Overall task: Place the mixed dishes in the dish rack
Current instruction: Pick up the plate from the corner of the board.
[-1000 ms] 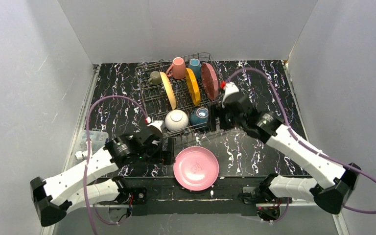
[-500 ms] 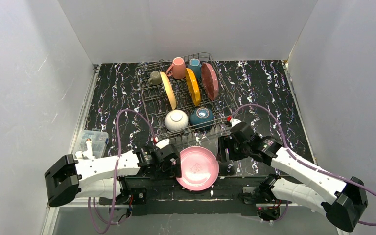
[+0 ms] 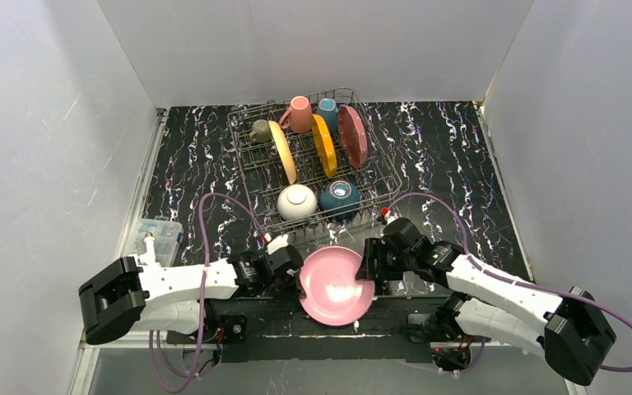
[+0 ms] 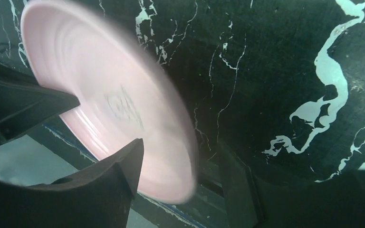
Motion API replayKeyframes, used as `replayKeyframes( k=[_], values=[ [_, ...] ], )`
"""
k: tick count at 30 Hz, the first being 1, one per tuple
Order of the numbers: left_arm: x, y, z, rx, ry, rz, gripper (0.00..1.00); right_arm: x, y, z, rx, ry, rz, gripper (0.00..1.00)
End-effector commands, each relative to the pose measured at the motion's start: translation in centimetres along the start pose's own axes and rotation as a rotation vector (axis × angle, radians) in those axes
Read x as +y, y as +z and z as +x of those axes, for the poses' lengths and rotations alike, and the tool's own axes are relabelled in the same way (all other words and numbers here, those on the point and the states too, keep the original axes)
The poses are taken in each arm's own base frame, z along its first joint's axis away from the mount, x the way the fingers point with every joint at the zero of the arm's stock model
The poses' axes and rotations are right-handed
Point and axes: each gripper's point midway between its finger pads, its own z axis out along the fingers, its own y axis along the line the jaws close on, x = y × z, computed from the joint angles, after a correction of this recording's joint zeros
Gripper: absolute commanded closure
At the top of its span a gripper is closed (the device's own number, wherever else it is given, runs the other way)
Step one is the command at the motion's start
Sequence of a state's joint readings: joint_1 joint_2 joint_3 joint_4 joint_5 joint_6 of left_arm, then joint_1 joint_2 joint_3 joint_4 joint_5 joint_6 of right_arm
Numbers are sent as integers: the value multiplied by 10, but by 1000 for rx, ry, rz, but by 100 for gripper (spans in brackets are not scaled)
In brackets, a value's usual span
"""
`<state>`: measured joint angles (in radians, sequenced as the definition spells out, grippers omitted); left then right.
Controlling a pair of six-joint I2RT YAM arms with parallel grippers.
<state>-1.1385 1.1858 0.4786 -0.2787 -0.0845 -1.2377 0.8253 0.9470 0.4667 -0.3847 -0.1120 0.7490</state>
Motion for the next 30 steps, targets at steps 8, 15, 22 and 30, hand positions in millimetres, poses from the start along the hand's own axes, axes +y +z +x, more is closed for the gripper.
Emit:
replayKeyframes(
  k=[8,15,22,30],
  values=[
    [-10,-8,-24,-123,13,83,100,11,7,4,-12,60,-90,36],
    [-20,-29,-26,-133,15,167,100,13,1,3,-41,66,-117,39],
    [-31,-54,-24,-124,32,258,100,33,-13,-11,-119,72,-213,43],
    [-38,-73,-21,-114,41,339,100,73,-44,-25,-191,65,-420,51]
  ],
)
